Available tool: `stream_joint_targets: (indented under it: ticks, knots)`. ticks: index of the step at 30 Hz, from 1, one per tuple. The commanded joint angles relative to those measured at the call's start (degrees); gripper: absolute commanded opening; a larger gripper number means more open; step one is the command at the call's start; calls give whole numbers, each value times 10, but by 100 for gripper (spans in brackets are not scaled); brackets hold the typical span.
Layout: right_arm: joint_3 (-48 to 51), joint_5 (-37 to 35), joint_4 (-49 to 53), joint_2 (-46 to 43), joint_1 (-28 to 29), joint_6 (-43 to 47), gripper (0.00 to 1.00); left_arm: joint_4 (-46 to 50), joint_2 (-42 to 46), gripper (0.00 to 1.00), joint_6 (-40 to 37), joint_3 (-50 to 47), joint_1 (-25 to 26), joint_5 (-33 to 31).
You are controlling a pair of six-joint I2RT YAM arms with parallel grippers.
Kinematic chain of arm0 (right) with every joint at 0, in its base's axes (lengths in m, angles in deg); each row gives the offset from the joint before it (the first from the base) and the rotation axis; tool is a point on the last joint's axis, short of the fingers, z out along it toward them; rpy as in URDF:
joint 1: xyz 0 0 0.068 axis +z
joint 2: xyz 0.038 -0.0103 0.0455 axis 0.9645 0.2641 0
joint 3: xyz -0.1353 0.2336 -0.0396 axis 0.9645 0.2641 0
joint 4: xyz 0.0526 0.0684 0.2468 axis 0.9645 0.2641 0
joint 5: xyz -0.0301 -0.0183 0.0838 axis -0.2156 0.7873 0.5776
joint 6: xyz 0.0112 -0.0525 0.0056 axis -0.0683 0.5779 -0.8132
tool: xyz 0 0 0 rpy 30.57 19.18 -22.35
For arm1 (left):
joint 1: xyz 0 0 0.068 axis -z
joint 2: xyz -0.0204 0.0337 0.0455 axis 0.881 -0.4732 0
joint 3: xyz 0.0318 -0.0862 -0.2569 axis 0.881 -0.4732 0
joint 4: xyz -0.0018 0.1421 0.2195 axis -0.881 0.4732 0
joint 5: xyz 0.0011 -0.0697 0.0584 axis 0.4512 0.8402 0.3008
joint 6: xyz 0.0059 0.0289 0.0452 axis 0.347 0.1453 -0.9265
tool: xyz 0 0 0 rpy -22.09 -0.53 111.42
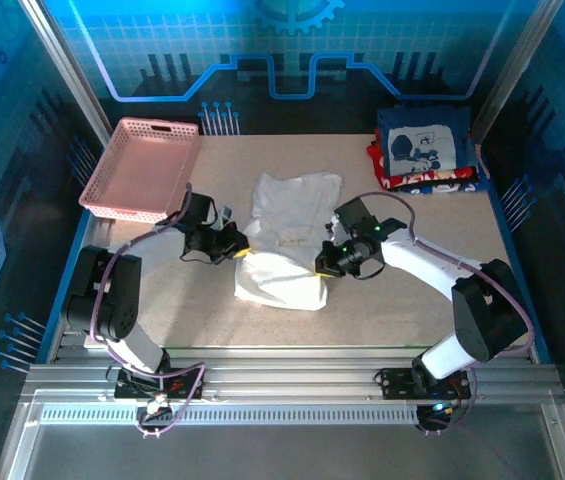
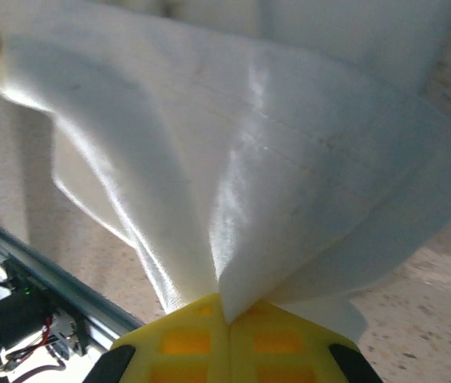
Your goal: Fold and stack the t-shirts
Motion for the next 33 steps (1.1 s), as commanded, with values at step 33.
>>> stream_joint_targets:
  ticks: [33]
  knots:
    - [86,174,-166,-111,38,78,0,-10,256,0,80,-146,9,-77]
